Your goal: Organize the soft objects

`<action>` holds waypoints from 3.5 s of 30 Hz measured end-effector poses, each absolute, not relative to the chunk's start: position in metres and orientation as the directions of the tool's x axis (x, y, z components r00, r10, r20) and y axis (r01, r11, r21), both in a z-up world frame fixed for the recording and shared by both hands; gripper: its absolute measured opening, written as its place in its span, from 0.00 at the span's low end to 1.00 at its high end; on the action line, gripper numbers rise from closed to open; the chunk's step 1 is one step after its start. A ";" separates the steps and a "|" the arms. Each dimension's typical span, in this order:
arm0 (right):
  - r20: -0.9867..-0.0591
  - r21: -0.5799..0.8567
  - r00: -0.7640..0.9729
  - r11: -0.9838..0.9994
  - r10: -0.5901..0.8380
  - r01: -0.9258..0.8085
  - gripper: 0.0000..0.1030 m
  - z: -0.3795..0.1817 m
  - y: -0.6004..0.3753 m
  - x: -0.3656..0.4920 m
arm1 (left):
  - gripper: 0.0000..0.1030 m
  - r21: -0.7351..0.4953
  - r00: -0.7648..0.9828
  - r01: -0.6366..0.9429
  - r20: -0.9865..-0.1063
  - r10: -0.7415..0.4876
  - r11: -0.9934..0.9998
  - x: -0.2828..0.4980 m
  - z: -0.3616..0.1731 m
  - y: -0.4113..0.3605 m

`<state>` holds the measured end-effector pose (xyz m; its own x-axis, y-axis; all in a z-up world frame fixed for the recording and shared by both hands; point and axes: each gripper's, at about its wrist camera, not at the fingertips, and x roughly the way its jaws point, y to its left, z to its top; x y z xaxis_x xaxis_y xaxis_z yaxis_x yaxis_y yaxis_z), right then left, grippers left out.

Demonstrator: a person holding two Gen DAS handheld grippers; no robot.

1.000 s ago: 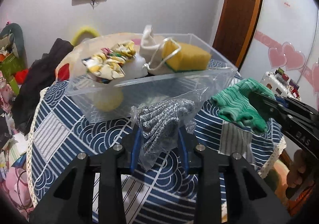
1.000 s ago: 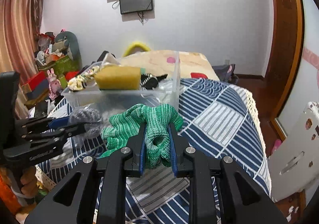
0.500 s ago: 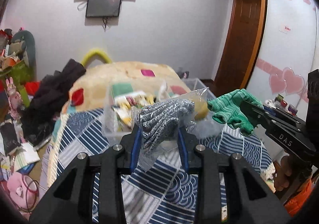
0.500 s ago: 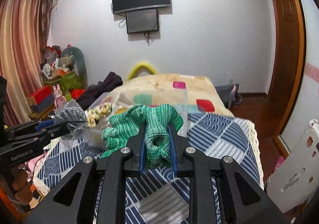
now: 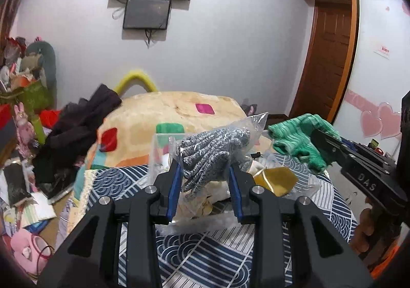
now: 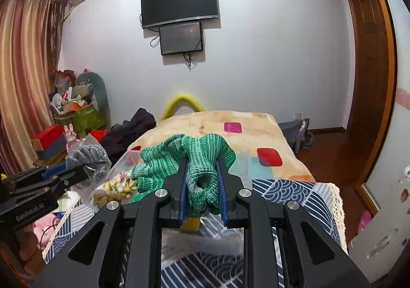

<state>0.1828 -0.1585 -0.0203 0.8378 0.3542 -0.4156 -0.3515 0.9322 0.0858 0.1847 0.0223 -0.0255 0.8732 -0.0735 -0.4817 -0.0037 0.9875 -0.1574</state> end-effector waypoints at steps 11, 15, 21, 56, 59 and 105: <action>-0.514 0.086 0.793 0.940 0.326 -0.331 0.18 -0.044 -0.141 0.221 | 0.33 -0.140 0.835 -0.036 -0.548 -0.047 0.990 0.241 -0.056 0.014; -0.566 0.069 0.767 0.944 0.302 -0.321 0.18 -0.058 -0.138 0.227 | 0.39 -0.124 0.827 -0.032 -0.561 -0.044 0.992 0.247 -0.069 0.012; -0.613 0.061 0.733 0.943 0.294 -0.327 0.20 -0.065 -0.140 0.231 | 0.52 -0.083 0.824 -0.019 -0.566 -0.032 0.996 0.245 -0.073 0.006; -0.207 0.064 0.887 0.910 0.414 -0.410 0.85 0.027 -0.169 0.113 | 0.98 -0.117 0.971 0.033 -0.231 -0.060 0.993 0.092 0.025 0.008; -0.186 0.067 0.890 0.909 0.417 -0.412 0.93 0.026 -0.168 0.107 | 0.99 -0.106 0.976 0.026 -0.211 -0.049 0.994 0.082 0.030 0.007; -0.160 0.087 0.903 0.917 0.399 -0.390 1.00 0.025 -0.173 0.086 | 1.00 -0.092 0.979 0.035 -0.198 -0.053 0.995 0.074 0.033 0.001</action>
<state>0.0860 -0.1726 0.0246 0.9028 0.3989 -0.1604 -0.3896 0.9168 0.0870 0.0740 0.0010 0.0326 0.9787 -0.0528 -0.1982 0.0351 0.9951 -0.0920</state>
